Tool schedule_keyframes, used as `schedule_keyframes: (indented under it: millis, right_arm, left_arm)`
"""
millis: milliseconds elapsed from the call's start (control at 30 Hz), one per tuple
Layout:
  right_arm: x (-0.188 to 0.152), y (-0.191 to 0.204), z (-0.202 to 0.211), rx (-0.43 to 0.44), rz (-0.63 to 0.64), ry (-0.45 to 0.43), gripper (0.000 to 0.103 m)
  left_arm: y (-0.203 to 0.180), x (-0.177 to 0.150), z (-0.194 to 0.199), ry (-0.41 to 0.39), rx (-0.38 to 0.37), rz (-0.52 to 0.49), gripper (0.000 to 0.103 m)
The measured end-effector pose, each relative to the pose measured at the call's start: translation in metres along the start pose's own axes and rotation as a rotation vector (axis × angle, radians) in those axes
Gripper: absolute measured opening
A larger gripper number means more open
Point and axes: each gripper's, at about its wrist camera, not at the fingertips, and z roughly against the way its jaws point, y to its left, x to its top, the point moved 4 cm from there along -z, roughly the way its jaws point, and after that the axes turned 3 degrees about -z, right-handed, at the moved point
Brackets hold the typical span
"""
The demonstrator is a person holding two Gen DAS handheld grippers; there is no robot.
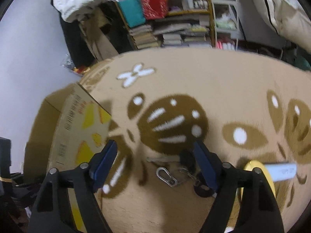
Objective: Organize rigid objects
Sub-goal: 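Move the right gripper back over the bunch of keys, then grasp the bunch of keys with the right gripper and lift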
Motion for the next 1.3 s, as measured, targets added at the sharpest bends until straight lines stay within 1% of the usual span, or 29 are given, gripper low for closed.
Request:
schedule_keyframes:
  millis: [167, 267, 333, 400, 433, 467, 500, 567, 633, 700, 800, 867, 1033, 1200, 1300]
  right_arm:
    - [-0.01, -0.012, -0.014, -0.018, -0.031, 0.054, 0.083]
    - [-0.014, -0.016, -0.023, -0.044, -0.032, 0.051, 0.083]
    - [-0.017, -0.018, -0.031, -0.046, -0.036, 0.082, 0.08]
    - [-0.021, -0.016, -0.035, -0.065, -0.014, 0.089, 0.079]
    - [-0.022, -0.015, -0.038, -0.074, 0.002, 0.094, 0.075]
    - [-0.024, -0.014, -0.042, -0.092, 0.023, 0.113, 0.061]
    - [-0.026, -0.013, -0.044, -0.105, 0.039, 0.119, 0.056]
    - [-0.028, -0.013, -0.044, -0.105, 0.051, 0.112, 0.056]
    - [-0.027, -0.014, -0.043, -0.116, 0.055, 0.114, 0.05]
    - [-0.028, -0.016, -0.04, -0.125, 0.065, 0.11, 0.036]
    - [-0.028, -0.02, -0.036, -0.107, 0.061, 0.1, 0.031]
    - [-0.027, -0.021, -0.032, -0.1, 0.047, 0.09, 0.028]
    - [-0.02, -0.017, -0.023, -0.104, 0.052, 0.047, 0.026]
    - [-0.015, -0.009, -0.014, -0.088, 0.048, 0.013, 0.025]
    - [-0.013, -0.003, -0.008, -0.097, 0.062, -0.011, 0.025]
  left_arm:
    - [0.0, 0.0, 0.0, -0.001, 0.006, -0.005, 0.026]
    - [-0.001, -0.001, 0.0, -0.001, 0.012, -0.009, 0.026]
    - [-0.002, 0.0, 0.0, -0.002, 0.017, -0.012, 0.027]
    - [-0.002, 0.0, 0.0, -0.003, 0.021, -0.015, 0.027]
    - [-0.003, -0.001, 0.0, -0.003, 0.02, -0.014, 0.027]
    - [-0.003, -0.001, 0.0, -0.003, 0.02, -0.014, 0.027]
    - [-0.003, -0.001, 0.0, -0.002, 0.017, -0.012, 0.027]
    - [-0.003, 0.0, 0.0, -0.001, 0.014, -0.011, 0.027]
    - [-0.003, 0.0, 0.0, -0.001, 0.015, -0.012, 0.027]
    - [-0.002, 0.0, 0.001, -0.001, 0.014, -0.013, 0.027]
    - [-0.002, 0.0, 0.001, -0.001, 0.02, -0.019, 0.027]
    - [-0.003, 0.0, 0.001, -0.003, 0.026, -0.023, 0.027]
    - [-0.004, 0.0, 0.001, -0.001, 0.019, -0.02, 0.027]
    - [-0.003, 0.0, 0.001, 0.0, 0.021, -0.023, 0.027]
    - [-0.003, -0.001, 0.0, 0.0, 0.017, -0.02, 0.027]
